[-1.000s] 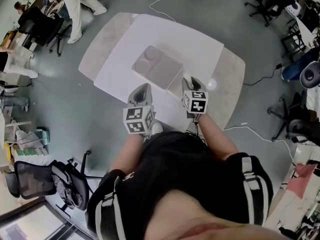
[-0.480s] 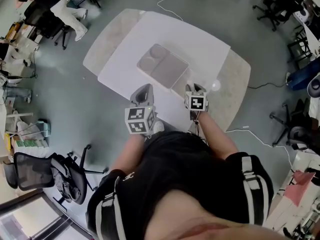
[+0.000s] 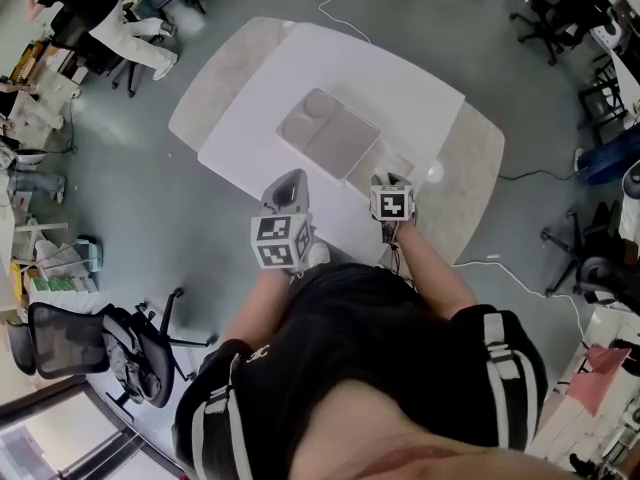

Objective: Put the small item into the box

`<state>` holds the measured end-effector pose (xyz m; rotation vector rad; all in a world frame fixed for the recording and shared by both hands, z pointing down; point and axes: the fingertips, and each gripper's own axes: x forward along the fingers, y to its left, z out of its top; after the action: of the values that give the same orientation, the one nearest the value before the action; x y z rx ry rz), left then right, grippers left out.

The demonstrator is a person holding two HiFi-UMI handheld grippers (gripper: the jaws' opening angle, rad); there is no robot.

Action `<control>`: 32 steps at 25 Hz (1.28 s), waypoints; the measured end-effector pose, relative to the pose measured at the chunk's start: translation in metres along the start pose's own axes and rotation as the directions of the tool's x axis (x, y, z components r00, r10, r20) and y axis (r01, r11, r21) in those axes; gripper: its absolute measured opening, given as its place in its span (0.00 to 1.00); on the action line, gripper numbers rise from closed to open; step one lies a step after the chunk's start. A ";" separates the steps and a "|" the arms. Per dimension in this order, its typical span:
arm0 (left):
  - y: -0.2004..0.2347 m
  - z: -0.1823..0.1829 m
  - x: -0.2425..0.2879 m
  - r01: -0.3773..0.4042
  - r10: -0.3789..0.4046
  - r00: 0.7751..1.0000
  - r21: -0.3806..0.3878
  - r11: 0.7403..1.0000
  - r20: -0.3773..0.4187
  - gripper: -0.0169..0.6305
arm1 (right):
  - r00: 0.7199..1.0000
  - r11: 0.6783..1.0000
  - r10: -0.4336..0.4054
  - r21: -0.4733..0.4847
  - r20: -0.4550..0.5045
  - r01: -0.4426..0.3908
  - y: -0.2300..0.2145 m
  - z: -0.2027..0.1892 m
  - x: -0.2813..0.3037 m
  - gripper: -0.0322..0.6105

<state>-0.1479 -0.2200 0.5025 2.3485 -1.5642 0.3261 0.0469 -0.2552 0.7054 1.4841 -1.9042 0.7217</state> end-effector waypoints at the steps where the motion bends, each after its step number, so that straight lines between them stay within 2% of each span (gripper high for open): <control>1: -0.001 0.000 0.000 0.002 -0.002 1.000 0.001 1.000 -0.001 0.03 | 1.000 1.000 0.001 0.007 -0.019 -0.001 0.001 -0.005 0.001 0.27; 4: -0.003 -0.001 0.002 0.010 -0.010 1.000 0.002 1.000 -0.003 0.03 | 1.000 1.000 -0.011 -0.017 0.020 0.012 0.001 0.005 -0.003 0.27; 6: -0.002 0.000 0.003 0.016 -0.016 1.000 0.000 1.000 -0.003 0.03 | 0.999 0.999 -0.005 -0.031 0.049 0.006 0.004 0.013 -0.006 0.31; 11: -0.005 0.002 0.005 0.031 -0.031 0.999 0.002 1.000 0.005 0.03 | 0.998 1.000 0.019 -0.016 0.055 -0.018 0.008 0.013 -0.007 0.34; 14: -0.009 0.004 0.008 0.039 -0.039 0.999 0.009 0.999 0.010 0.03 | 0.991 1.000 0.004 -0.002 0.134 -0.004 0.002 0.029 -0.018 0.34; 15: -0.009 0.005 0.009 0.041 -0.041 0.999 0.011 0.999 0.012 0.03 | 0.985 1.000 -0.010 0.001 0.174 0.010 0.000 0.036 -0.025 0.28; 16: -0.009 0.005 0.010 0.043 -0.043 0.999 0.011 0.999 0.013 0.03 | 0.975 1.000 -0.025 -0.001 0.221 0.026 -0.003 0.044 -0.032 0.17; 17: -0.010 0.006 0.011 0.045 -0.046 0.999 0.011 0.999 0.015 0.03 | 0.962 0.999 -0.036 -0.006 0.270 0.039 -0.004 0.052 -0.039 0.11; 18: -0.010 0.007 0.012 0.048 -0.048 0.999 0.010 0.999 0.018 0.03 | 0.948 0.999 -0.042 -0.013 0.315 0.049 -0.005 0.059 -0.047 0.09; 22: -0.015 0.009 0.014 0.067 -0.067 0.997 0.012 0.998 0.027 0.03 | 0.889 0.997 -0.048 -0.027 0.456 0.068 -0.004 0.087 -0.079 0.07; 27: -0.026 0.008 0.020 0.108 -0.109 0.994 0.030 0.994 0.029 0.03 | 0.822 0.994 -0.075 -0.029 0.565 0.110 -0.005 0.115 -0.118 0.07; 32: -0.041 0.020 0.023 0.137 -0.140 0.988 0.048 0.989 0.071 0.03 | 0.728 0.994 -0.065 -0.024 0.682 0.111 -0.004 0.142 -0.170 0.07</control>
<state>-0.1005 -0.2325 0.4867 2.5138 -1.4294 0.2453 0.0632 -0.2521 0.4849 1.9627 -2.3192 0.0344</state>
